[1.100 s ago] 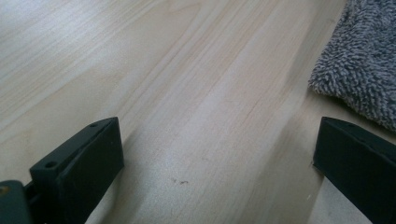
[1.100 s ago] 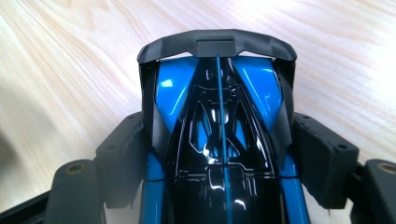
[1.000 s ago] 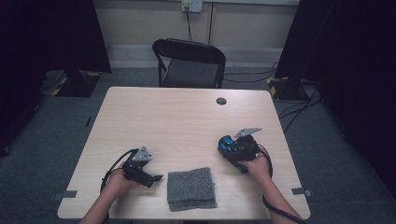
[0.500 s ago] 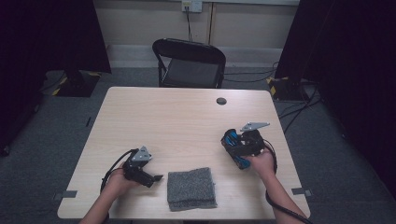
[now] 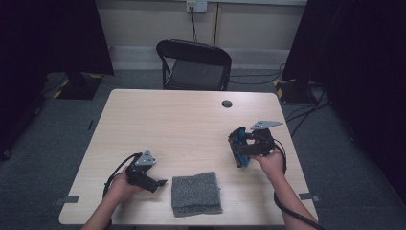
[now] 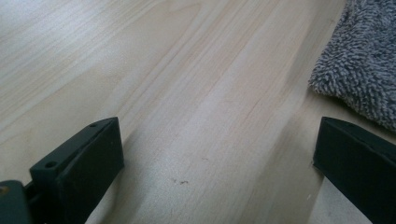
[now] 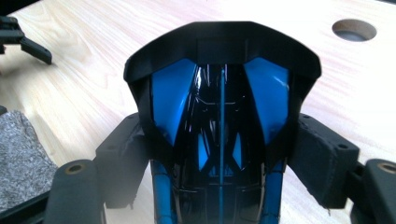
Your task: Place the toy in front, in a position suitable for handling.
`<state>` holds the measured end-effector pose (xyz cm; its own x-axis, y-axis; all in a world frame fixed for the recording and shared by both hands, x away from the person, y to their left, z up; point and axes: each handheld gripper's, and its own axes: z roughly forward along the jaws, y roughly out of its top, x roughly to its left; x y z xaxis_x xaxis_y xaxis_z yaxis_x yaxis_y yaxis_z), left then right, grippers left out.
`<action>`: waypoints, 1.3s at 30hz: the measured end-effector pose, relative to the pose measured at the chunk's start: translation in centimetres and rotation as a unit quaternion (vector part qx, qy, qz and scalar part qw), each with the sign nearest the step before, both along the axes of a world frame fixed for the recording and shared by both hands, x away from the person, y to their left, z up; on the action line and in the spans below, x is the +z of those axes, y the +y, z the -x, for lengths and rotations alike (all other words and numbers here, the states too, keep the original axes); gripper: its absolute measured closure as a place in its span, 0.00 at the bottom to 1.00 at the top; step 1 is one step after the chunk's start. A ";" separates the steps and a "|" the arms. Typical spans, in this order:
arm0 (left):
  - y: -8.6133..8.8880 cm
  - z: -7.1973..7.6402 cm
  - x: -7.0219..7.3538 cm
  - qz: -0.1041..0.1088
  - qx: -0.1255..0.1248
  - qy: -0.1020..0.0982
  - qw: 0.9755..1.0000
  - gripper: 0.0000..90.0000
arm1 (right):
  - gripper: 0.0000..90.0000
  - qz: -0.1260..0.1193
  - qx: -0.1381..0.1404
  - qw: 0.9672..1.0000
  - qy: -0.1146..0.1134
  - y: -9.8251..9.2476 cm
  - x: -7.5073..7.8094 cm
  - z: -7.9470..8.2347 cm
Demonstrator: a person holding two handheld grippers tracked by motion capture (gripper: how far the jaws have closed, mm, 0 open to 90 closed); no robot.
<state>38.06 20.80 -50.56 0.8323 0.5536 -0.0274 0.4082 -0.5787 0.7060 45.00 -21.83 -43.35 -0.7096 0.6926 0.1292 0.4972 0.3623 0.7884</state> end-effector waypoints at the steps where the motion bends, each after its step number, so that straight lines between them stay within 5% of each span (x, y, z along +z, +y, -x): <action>1: 0.0 0.0 0.0 0.000 0.000 0.000 1.000 0.01 | 0.29 -0.004 0.001 1.000 0.002 0.0 0.1 -0.1; 8: 0.0 0.0 0.0 0.000 0.000 0.000 1.000 0.01 | 0.29 -0.023 -0.004 1.000 -0.008 0.0 0.9 -0.2; 20: 0.0 0.0 0.0 0.000 0.000 0.000 1.000 0.01 | 0.28 -0.020 -0.004 1.000 -0.008 2.0 0.9 -1.3; 39: 0.0 0.0 0.0 0.000 -0.001 0.000 1.000 0.01 | 0.28 0.018 -0.012 1.000 0.019 6.1 -0.6 -5.1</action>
